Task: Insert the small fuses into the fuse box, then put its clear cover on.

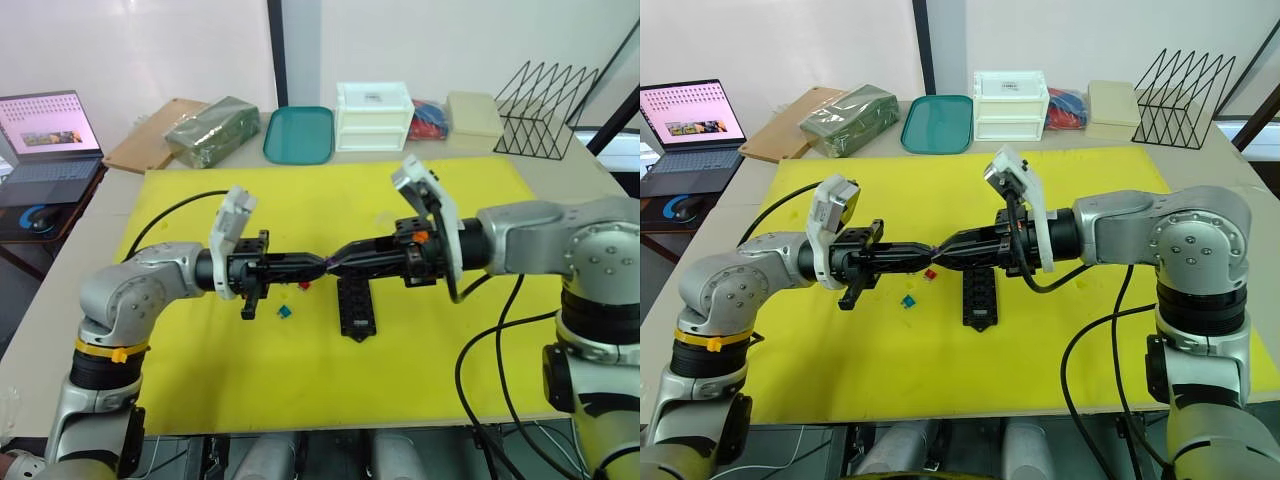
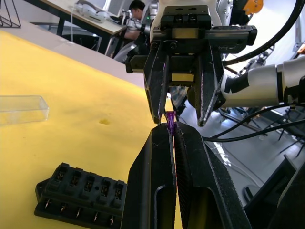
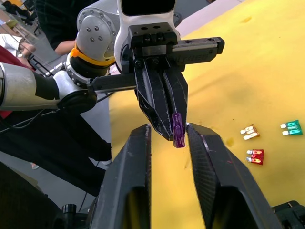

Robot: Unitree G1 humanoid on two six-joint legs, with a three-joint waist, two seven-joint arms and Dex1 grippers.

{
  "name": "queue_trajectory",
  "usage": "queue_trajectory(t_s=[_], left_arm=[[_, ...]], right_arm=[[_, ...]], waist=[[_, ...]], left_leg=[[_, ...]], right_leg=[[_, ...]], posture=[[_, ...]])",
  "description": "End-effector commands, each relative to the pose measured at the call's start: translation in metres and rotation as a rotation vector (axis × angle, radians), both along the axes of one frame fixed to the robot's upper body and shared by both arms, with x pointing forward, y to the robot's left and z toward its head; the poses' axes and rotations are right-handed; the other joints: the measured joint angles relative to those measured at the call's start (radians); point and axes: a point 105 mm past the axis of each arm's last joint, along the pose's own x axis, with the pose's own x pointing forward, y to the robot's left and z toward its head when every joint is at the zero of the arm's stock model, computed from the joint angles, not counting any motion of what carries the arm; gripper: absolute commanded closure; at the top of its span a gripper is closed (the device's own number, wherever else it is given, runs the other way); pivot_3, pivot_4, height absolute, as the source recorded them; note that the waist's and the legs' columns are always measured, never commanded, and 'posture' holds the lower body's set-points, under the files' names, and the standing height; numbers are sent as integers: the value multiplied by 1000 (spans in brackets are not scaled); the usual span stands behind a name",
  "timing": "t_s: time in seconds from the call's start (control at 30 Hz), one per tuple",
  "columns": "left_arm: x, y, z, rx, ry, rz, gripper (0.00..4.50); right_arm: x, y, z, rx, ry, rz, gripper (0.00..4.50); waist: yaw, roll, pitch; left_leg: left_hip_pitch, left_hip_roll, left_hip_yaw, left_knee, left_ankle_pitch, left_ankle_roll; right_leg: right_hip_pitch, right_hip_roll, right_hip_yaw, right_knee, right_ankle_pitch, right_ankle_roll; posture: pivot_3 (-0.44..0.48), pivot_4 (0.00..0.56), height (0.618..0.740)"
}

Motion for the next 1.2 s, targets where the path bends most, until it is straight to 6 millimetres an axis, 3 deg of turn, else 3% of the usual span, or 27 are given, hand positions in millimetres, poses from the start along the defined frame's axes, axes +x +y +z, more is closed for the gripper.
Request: queue_trajectory(t_s=[0.03, 0.27, 0.37, 0.47, 0.93, 1.03, 1.2], left_arm=[[-3, 0, 9, -19, -43, -13, 4500], [-3, 1, 9, -19, -44, -6, 4500], [-2, 1, 9, -16, -45, -3, 4500], [-2, 1, 9, -15, -44, -1, 4500], [-1, -1, 2, 25, -16, 4, 4500], [4, 0, 0, 47, 15, 32, 3826], [-2, 1, -4, 102, -15, 6, 2054]], right_arm=[[-2, 1, 10, 12, -54, 14, 3147], [-3, -1, 9, -2, -62, 16, 3147], [-3, -1, 9, -5, -65, 17, 3664], [-3, -2, 9, -7, -68, 19, 4490], [-7, 3, 10, -17, -90, 42, 4490], [-7, 3, 8, -29, -93, 43, 4500], [-6, -3, -2, -114, -131, 24, 4500]], waist=[[0, 0, 0], [0, 0, 0], [0, 0, 0], [0, 0, 0], [0, 0, 0], [1, 0, 0], [1, 0, 0]], left_leg=[[0, 0, 0, 0, 0, 0], [0, 0, 0, 0, 0, 0], [0, 0, 0, 0, 0, 0], [0, 0, 0, 0, 0, 0], [0, 0, 0, 0, 0, 0], [0, 0, 0, 0, 0, 0], [0, 0, 0, 0, 0, 0]], right_leg=[[0, 0, 0, 0, 0, 0], [0, 0, 0, 0, 0, 0], [0, 0, 0, 0, 0, 0], [0, 0, 0, 0, 0, 0], [0, 0, 0, 0, 0, 0], [0, 0, 0, 0, 0, 0], [0, 0, 0, 0, 0, 0]], posture=[[0, 150, 740], [0, 150, 740], [0, 150, 740], [0, 150, 740], [0, 150, 740], [0, 150, 740], [0, 150, 740]])
